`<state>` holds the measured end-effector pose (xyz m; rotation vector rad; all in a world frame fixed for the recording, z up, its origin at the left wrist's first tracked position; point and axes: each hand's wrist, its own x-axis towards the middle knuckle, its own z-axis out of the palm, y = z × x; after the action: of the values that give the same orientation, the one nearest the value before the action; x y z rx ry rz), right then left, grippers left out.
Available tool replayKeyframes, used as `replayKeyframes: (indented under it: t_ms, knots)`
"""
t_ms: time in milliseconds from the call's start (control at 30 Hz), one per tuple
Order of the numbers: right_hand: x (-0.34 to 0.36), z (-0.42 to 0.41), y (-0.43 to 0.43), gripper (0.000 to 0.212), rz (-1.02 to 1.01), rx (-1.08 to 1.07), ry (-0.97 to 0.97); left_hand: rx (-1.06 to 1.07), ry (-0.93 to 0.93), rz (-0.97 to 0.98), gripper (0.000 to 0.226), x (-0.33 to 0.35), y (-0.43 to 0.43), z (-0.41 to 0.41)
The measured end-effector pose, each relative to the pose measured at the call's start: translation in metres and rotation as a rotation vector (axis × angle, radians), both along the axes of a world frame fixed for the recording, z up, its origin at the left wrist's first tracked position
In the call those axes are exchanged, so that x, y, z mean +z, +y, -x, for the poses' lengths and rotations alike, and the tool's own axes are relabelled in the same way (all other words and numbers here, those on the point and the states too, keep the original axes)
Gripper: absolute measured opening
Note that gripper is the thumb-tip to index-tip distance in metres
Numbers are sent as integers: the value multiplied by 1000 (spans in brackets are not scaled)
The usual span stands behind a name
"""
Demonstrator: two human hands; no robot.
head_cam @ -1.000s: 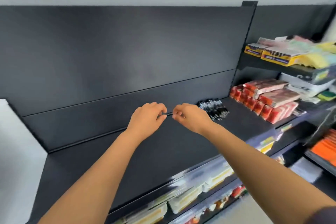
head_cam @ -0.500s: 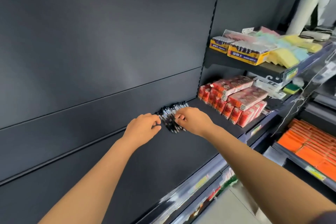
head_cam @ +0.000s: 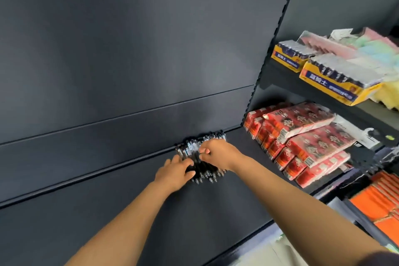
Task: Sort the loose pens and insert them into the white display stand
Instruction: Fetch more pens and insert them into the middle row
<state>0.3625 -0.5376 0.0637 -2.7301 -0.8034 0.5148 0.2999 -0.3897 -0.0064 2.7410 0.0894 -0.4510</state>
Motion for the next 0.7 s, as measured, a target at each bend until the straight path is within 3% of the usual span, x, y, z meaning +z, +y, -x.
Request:
replayKeyframes:
  t_ms: [67, 300, 533, 700]
  knots:
    - [-11, -9, 4, 16, 7, 49, 35, 110, -21, -1, 32, -6, -7, -1]
    - [-39, -19, 29, 27, 44, 145, -49, 463, -79, -89, 26, -9, -23, 15]
    - [-65, -2, 57, 29, 165, 195, -194, 704, -119, 38, 61, -9, -27, 16]
    - [-71, 1, 70, 29, 150, 198, -131, 838, -96, 109, 53, -9, -28, 12]
